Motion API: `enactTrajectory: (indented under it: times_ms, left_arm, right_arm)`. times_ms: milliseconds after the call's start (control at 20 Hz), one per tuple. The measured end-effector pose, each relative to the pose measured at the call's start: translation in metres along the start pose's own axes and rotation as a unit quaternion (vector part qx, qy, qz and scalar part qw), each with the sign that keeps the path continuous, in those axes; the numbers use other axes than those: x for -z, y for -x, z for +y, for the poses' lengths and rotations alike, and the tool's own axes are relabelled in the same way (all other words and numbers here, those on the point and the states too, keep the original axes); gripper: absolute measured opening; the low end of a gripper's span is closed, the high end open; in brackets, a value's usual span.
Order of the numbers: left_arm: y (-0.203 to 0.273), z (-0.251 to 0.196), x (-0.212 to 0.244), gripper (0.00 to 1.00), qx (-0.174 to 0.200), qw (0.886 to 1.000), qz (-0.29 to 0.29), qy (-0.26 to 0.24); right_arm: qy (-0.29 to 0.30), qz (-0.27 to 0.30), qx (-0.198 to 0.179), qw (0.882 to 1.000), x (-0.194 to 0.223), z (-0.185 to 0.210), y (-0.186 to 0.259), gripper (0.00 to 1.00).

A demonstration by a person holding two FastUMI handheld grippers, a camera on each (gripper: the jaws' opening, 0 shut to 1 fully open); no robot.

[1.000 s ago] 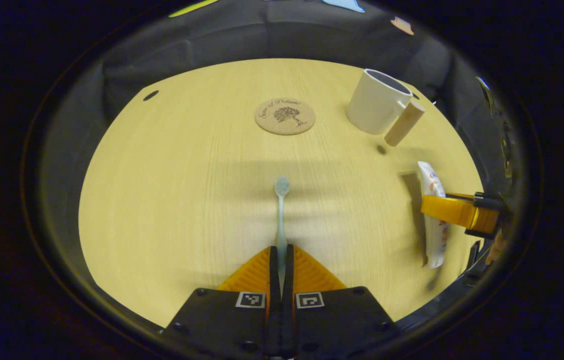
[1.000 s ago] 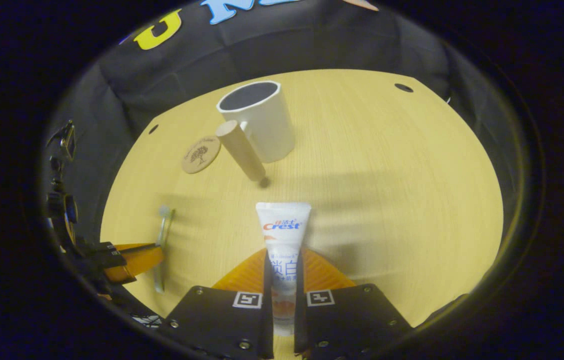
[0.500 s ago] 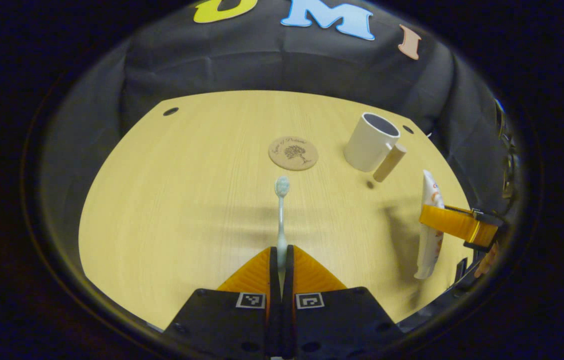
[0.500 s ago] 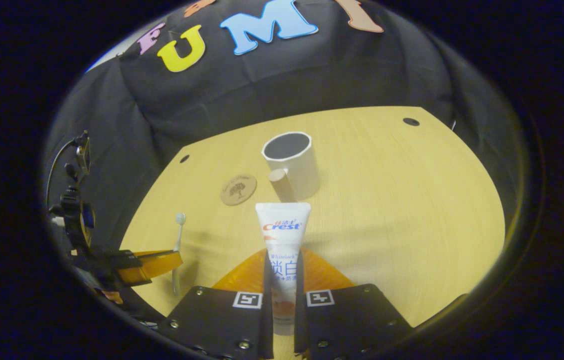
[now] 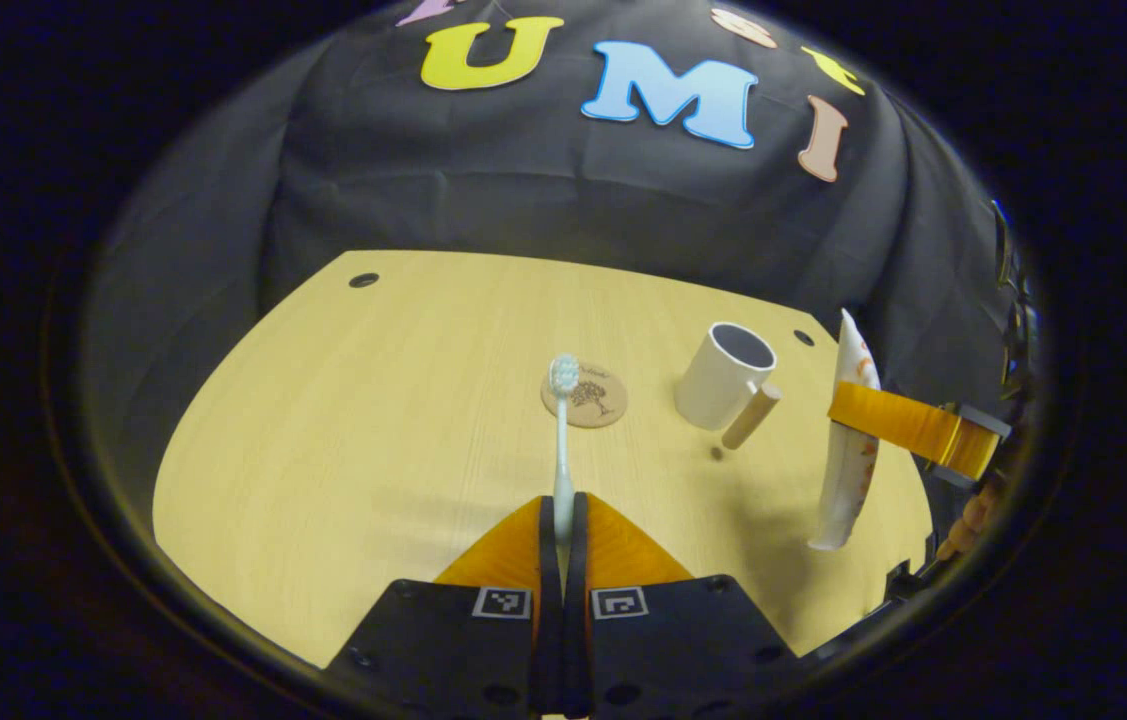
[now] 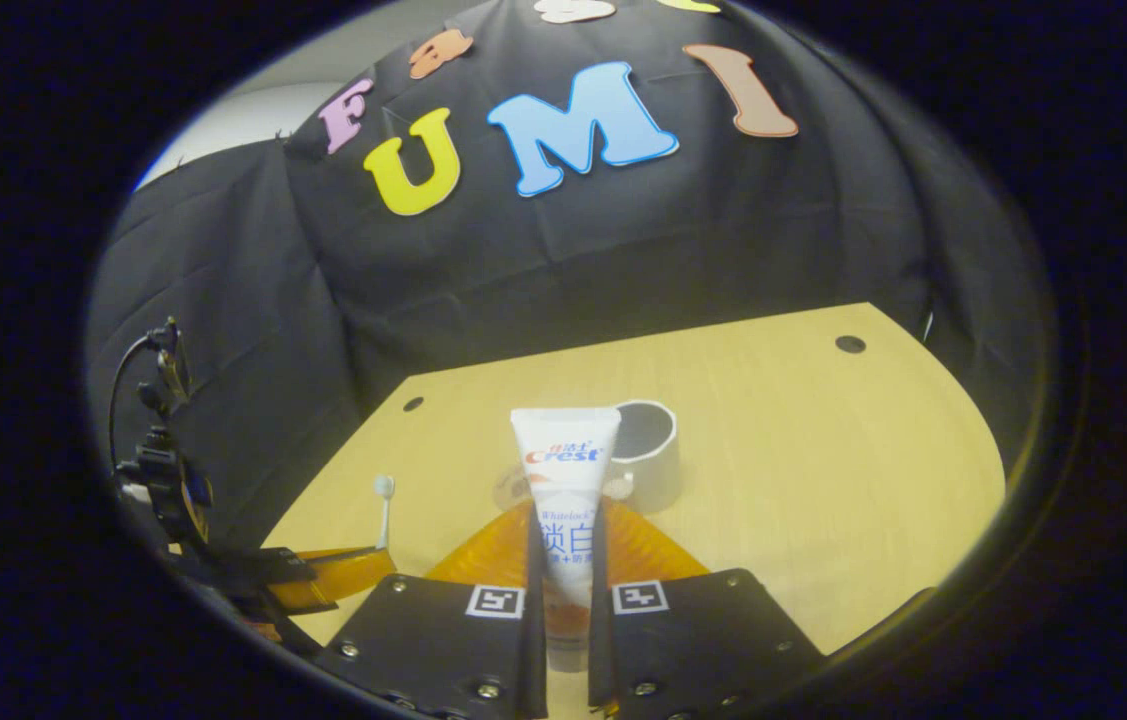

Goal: Put the toothbrush and toothpaste on the desktop into the cup, then pick up the cup and place it on the coaster on the desktop.

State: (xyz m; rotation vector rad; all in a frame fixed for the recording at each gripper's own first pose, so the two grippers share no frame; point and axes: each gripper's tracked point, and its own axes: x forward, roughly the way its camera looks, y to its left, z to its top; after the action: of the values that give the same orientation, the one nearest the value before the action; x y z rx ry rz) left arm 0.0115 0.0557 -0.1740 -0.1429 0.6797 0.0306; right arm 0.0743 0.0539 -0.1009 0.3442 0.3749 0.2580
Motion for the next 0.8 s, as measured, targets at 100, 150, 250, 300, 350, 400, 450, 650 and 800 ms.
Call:
enactTrajectory:
  times_ms: [100,150,250,300,350,400,450,650,800]
  left_arm:
    - [0.004,-0.003,-0.013,0.08,0.002,1.000,-0.017,0.006]
    - [0.004,-0.003,-0.019,0.08,0.001,1.000,-0.026,0.005]
    - [0.006,-0.004,-0.034,0.08,0.001,0.999,-0.046,0.004]
    - [0.006,-0.004,-0.039,0.08,-0.002,0.998,-0.055,0.003]
    - [0.007,-0.007,-0.047,0.08,0.001,0.998,-0.064,0.003]
    - [0.006,-0.009,-0.051,0.08,-0.001,0.997,-0.071,0.003]
    - [0.006,-0.010,-0.055,0.08,-0.001,0.997,-0.077,0.001]
    - [0.005,-0.012,-0.068,0.08,-0.004,0.996,-0.092,-0.012]
    - [0.006,-0.014,-0.072,0.08,-0.002,0.995,-0.100,-0.013]
  right_arm:
    - [0.004,-0.025,-0.005,1.000,-0.021,0.003,-0.007,0.17]
    - [0.007,-0.038,-0.008,0.999,-0.031,0.005,-0.011,0.17]
    - [0.013,-0.065,-0.012,0.998,-0.057,0.009,-0.013,0.17]
    - [0.016,-0.077,-0.011,0.997,-0.066,0.010,-0.018,0.17]
    - [0.018,-0.090,-0.013,0.996,-0.077,0.011,-0.023,0.17]
    - [0.020,-0.102,-0.014,0.994,-0.084,0.011,-0.029,0.17]
    - [0.023,-0.112,-0.014,0.993,-0.092,0.011,-0.035,0.17]
    - [0.023,-0.141,-0.003,0.990,-0.116,0.000,-0.058,0.17]
    - [0.017,-0.159,0.012,0.987,-0.126,-0.012,-0.077,0.17]
